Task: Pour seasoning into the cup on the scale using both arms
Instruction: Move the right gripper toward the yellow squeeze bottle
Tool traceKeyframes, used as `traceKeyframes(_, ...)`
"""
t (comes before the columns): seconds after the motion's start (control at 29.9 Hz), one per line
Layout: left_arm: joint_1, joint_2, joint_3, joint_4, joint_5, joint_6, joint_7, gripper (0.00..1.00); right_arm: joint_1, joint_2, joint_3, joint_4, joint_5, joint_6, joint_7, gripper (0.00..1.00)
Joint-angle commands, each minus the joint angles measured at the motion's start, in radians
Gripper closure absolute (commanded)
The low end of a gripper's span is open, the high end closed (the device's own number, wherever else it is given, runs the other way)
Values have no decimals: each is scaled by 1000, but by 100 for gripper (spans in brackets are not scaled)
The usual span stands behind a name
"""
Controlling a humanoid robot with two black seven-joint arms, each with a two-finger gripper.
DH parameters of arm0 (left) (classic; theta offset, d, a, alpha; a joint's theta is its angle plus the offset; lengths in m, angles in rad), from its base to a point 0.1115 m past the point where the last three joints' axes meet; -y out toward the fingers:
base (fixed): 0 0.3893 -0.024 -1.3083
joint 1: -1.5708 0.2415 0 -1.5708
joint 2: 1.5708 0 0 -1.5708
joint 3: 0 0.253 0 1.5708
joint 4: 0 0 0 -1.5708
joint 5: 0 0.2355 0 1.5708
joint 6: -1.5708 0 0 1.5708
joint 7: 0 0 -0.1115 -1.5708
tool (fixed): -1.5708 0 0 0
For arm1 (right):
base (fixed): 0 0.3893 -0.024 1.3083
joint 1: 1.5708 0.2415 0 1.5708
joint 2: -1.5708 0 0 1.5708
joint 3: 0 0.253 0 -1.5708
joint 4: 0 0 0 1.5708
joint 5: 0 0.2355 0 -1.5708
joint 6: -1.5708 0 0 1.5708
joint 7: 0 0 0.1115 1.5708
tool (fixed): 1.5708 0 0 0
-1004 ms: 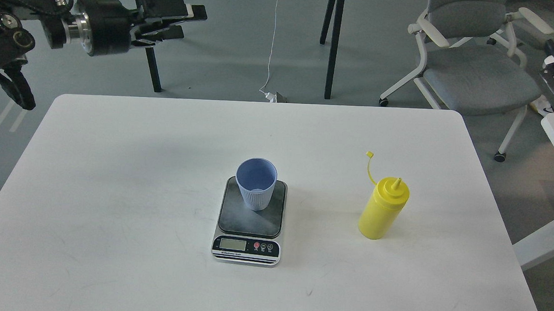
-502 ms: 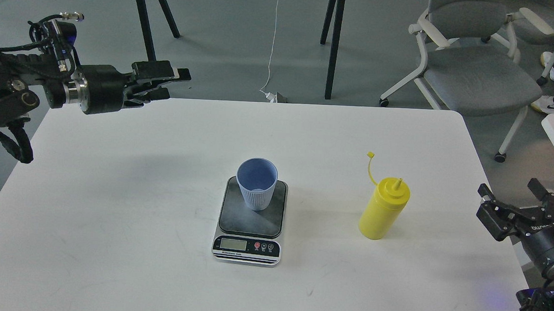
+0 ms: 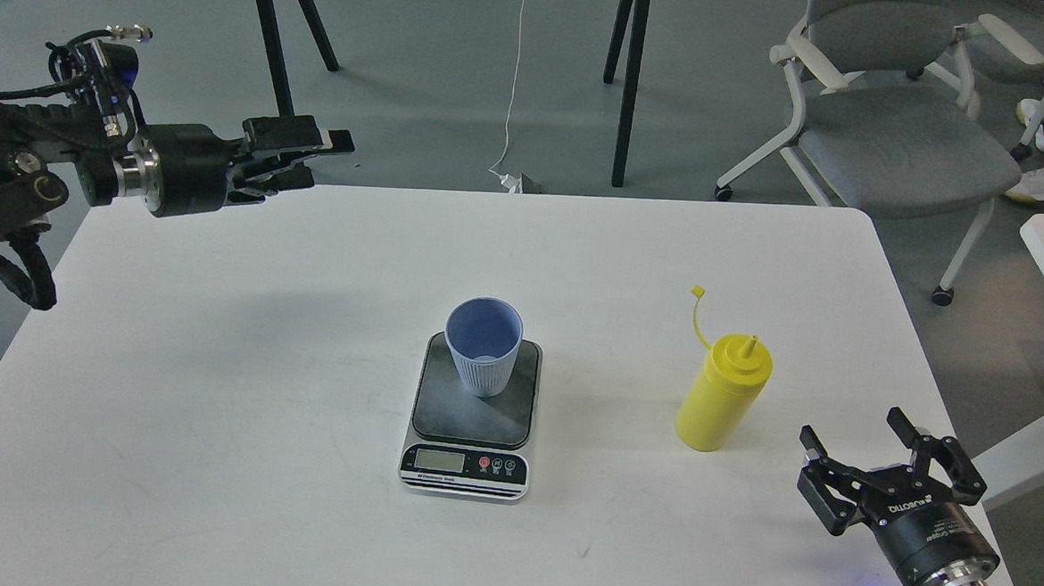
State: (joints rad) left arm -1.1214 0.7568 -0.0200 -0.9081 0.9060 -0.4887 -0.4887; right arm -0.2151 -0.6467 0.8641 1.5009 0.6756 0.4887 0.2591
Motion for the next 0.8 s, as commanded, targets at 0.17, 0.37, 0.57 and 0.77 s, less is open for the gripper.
traceKeyframes(0.17, 25, 7, 0, 0, 1, 0, 0, 1, 43, 107, -52, -114, -60, 0, -6, 1)
traceKeyframes(0.37, 45, 9, -1, 0, 1, 0, 0, 1, 108, 160, -131, -171, -64, 0, -6, 1)
traceKeyframes(0.57, 60, 10, -1, 0, 1, 0, 0, 1, 129, 199, -134, -175, -67, 0, -6, 1)
traceKeyframes(0.77, 63, 10, -1, 0, 1, 0, 0, 1, 135, 242, -134, -195, -106, 0, -8, 1)
